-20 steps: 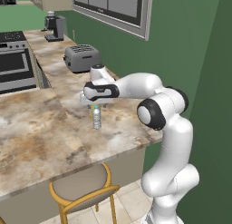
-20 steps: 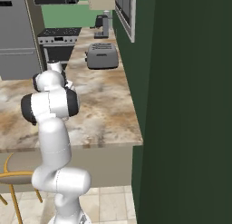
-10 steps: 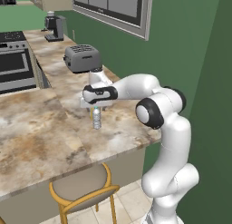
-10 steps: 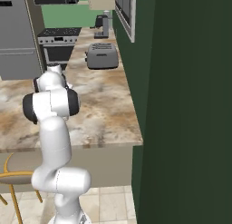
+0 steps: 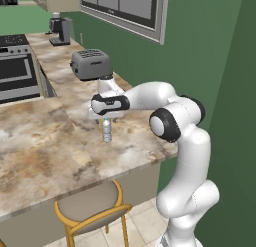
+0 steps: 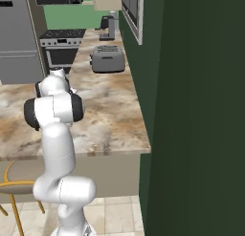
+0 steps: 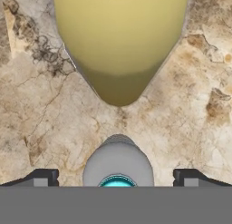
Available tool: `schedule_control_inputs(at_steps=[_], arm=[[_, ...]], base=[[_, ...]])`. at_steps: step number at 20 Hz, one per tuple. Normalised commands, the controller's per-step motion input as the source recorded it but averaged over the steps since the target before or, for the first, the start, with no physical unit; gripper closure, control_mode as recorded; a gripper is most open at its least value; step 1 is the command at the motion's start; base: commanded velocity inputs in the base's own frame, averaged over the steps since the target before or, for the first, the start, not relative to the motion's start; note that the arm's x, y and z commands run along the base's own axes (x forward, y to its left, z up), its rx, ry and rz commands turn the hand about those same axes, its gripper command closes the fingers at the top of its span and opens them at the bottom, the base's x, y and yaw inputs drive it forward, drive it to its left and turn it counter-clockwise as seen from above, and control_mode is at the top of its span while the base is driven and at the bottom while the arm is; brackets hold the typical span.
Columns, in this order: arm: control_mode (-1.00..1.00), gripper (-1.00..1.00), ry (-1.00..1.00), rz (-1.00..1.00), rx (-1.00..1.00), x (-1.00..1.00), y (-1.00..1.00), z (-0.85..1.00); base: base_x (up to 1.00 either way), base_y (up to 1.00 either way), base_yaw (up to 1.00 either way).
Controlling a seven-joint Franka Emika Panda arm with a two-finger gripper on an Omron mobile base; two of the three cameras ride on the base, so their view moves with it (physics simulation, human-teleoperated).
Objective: Place the drinks on the dining counter in a tight cluster.
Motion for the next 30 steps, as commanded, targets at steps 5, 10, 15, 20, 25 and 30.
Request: schedule_control_inputs(at_steps=[5,10,15,20,25,30], arm=[[-1.00,-1.00,0.00,0.00,0.00,-0.08,0.00,0.00],[-1.00,-1.00,0.00,0.00,0.00,-0.12,0.00,0.00],[-1.00,-1.00,0.00,0.00,0.00,-0.04,0.00,-0.02],[-1.00,-1.00,0.00,0.00,0.00,0.16,0.00,-0.12],[-1.00,-1.00,0.00,0.00,0.00,0.05,0.00,-0.07],[-1.00,-1.00,0.00,0.00,0.00,0.00,0.00,0.00]], base=[[0.00,0.00,0.00],[0.00,0.00,0.00],[0.00,0.00,0.00],[0.00,0.00,0.00],[0.00,0.00,0.00],[0.00,0.00,0.00]])
